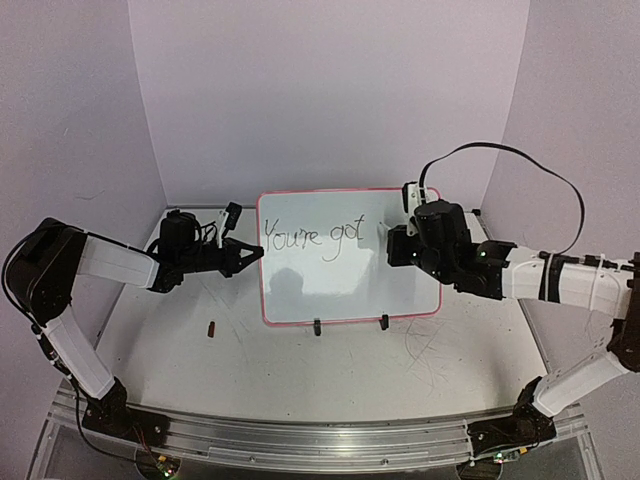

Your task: Write a sentence on the whiteboard

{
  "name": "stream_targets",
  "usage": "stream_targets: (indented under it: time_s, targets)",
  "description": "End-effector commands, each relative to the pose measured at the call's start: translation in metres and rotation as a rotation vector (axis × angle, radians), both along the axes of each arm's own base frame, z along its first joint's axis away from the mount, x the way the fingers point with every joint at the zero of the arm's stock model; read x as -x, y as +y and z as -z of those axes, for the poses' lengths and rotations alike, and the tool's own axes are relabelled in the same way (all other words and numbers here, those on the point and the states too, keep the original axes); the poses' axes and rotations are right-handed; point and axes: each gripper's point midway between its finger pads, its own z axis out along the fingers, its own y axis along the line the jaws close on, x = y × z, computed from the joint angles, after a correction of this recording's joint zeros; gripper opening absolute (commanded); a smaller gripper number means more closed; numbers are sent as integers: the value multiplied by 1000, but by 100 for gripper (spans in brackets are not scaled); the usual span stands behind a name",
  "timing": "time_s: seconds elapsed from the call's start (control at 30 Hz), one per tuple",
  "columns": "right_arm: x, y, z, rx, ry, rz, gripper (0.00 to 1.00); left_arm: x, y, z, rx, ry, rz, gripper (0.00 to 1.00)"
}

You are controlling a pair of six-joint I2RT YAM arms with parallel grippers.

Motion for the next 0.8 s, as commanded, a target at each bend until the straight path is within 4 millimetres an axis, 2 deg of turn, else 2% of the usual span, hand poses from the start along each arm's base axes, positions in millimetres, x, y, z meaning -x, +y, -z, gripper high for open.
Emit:
stream_targets:
  time_s: [0.0, 0.13, 0.3, 0.47, 0.77]
  targets:
    - [-4, 8, -3, 17, -8, -26, 0, 1, -6, 14, -91, -40, -1, 0]
    - [-6, 11, -4, 33, -12, -32, 0, 0, -6, 15, -94, -39, -2, 0]
    - [-11, 1, -2, 33, -12, 19, 0, 0, -6, 16, -96, -38, -4, 0]
    - [-14, 7, -1, 46, -11, 1, 0, 0, -7, 17, -96, -35, 0, 0]
    - [-22, 2, -10, 36, -41, 49, 0, 0, -7, 16, -96, -37, 1, 0]
